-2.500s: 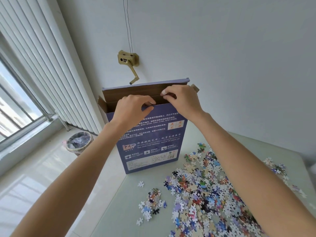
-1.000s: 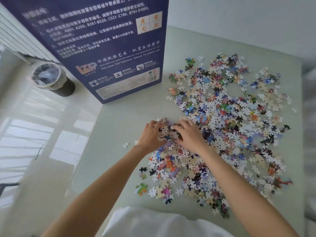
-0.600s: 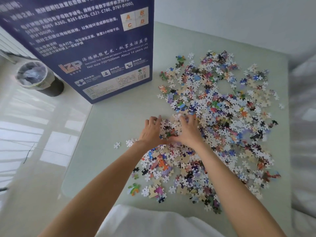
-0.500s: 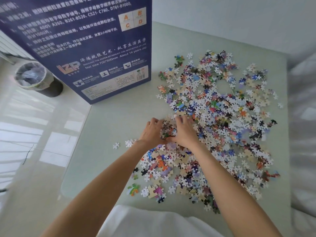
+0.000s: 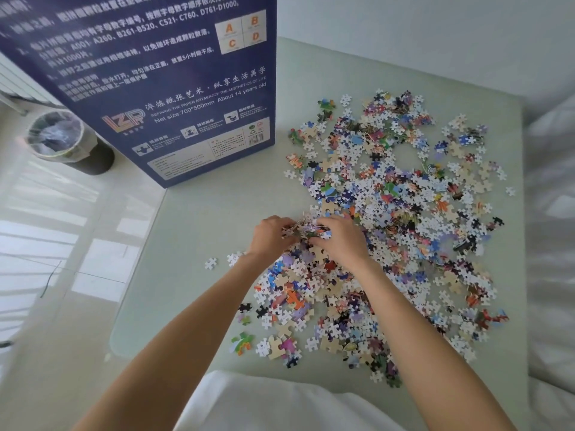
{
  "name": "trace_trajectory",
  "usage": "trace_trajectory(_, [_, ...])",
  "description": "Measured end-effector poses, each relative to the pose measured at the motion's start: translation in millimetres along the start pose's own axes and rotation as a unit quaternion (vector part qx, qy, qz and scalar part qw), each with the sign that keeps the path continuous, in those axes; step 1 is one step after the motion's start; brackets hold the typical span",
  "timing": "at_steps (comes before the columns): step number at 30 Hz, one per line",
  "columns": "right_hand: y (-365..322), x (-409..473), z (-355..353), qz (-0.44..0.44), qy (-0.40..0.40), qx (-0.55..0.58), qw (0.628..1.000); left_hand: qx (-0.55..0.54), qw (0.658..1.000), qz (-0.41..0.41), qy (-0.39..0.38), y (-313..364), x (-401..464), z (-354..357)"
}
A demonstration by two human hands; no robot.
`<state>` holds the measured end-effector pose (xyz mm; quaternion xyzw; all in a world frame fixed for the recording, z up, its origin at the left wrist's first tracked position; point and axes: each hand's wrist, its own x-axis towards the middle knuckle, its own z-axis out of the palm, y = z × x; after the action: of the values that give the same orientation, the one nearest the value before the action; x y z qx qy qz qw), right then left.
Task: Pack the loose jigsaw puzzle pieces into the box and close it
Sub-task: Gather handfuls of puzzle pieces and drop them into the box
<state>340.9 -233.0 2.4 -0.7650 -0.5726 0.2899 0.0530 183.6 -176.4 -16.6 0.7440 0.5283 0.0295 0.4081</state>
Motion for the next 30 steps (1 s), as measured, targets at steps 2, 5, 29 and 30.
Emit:
trace_trajectory(2, [4.1, -1.6, -3.5, 0.004, 0.004, 0.031, 0.999, -0.01, 1.0, -0.001, 0.008, 2.0, 0.3, -3.1])
trace_trajectory(5, [8.9, -3.2, -11.1, 0.01, 0.016, 0.057, 0.998, -0.011, 1.0, -0.003, 0.021, 1.2, 1.6, -9.5])
trace_trajectory(29, [-0.5, -23.6, -64.6, -0.029, 0.09, 0.205, 0.974, -0.058, 0.968, 0.169, 0.174, 38.2, -44.6, -104.6])
trace_trajectory(30, [-4.9, -24.0, -73.8, -0.043, 0.087, 0.221, 0.971, -0.066, 0.957, 0.196, 0.203, 46.2, -47.7, -119.6])
